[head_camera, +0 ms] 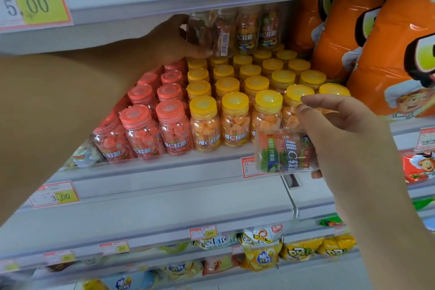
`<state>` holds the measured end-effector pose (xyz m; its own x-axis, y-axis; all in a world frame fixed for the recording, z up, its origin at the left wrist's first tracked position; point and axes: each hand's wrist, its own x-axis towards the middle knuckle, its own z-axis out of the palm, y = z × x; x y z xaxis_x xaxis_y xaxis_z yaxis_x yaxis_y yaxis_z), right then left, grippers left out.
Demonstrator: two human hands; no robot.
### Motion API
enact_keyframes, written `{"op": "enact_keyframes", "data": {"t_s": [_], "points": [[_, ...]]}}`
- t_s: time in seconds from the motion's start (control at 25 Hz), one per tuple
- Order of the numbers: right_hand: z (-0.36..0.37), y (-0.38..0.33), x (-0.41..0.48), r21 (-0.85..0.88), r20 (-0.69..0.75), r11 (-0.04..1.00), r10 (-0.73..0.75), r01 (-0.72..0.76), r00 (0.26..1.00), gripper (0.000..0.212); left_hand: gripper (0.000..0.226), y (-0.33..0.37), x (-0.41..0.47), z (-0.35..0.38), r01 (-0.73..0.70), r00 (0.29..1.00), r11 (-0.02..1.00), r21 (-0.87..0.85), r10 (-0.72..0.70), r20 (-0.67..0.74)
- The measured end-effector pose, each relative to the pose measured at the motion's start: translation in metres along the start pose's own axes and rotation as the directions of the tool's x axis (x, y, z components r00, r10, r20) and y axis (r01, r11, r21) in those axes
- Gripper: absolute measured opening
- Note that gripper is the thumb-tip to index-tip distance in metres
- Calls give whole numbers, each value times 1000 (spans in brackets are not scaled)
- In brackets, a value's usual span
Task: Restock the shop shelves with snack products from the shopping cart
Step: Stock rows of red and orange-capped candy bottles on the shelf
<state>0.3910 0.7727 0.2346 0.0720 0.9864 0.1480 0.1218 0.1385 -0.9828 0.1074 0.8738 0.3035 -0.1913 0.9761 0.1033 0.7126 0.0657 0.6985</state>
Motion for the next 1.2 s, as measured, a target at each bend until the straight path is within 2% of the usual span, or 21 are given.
{"op": "enact_keyframes", "data": {"t_s": [0.12, 0.24, 0.44, 0.52, 0.6, 0.68, 0.76, 0.8, 0.92, 1.0, 1.08, 1.12, 1.2], "points": [[1, 1, -2, -7, 6, 1000, -4, 4, 1000, 13, 84, -14, 6, -6, 24, 999, 1000, -10, -23, 39], [4, -2, -2, -11, 8, 1000, -18, 19, 1000, 12, 73, -13, 4, -6, 17, 1000, 999, 40, -17, -5], [11, -4, -3, -16, -2, 999, -51, 51, 999, 13, 89, -8, -3, -5, 50, 994, 996, 69, -42, -103], [13, -7, -3, -5, -20, 998, -55, 55, 998, 13, 86, -1, -14, -8, 58, 990, 991, 122, -42, -134], [15, -10, -3, 2, -31, 998, -64, 64, 997, 14, 73, 9, -35, -8, 51, 982, 989, 140, -24, -189], [16, -16, -4, 15, -33, 998, -57, 57, 998, 15, 45, 21, -71, 1, -87, 959, 979, 182, 132, -252], [16, -22, -3, 5, -20, 999, -51, 52, 998, 18, 25, 40, -114, 13, -301, 925, 931, 205, 337, -177], [17, -25, -3, -23, -10, 998, -60, 60, 998, 18, 29, 50, -134, 18, -397, 906, 897, 193, 416, -74], [20, -37, -3, -63, 11, 993, -97, 98, 995, 19, 69, 73, -162, 29, -545, 834, 814, 201, 499, 236], [21, -44, -3, -53, 9, 995, -89, 89, 996, 18, 85, 78, -160, 32, -535, 840, 794, 288, 464, 282], [20, -50, -4, -4, -3, 998, -55, 55, 998, 12, 83, 78, -158, 28, -470, 876, 821, 324, 391, 281], [19, -52, -5, 47, -13, 998, -39, 40, 999, 13, 75, 76, -157, 26, -428, 892, 855, 293, 349, 287], [15, -51, -5, 145, -42, 989, -22, 28, 999, 14, 48, 72, -154, 21, -308, 930, 947, 88, 280, 240]]}}
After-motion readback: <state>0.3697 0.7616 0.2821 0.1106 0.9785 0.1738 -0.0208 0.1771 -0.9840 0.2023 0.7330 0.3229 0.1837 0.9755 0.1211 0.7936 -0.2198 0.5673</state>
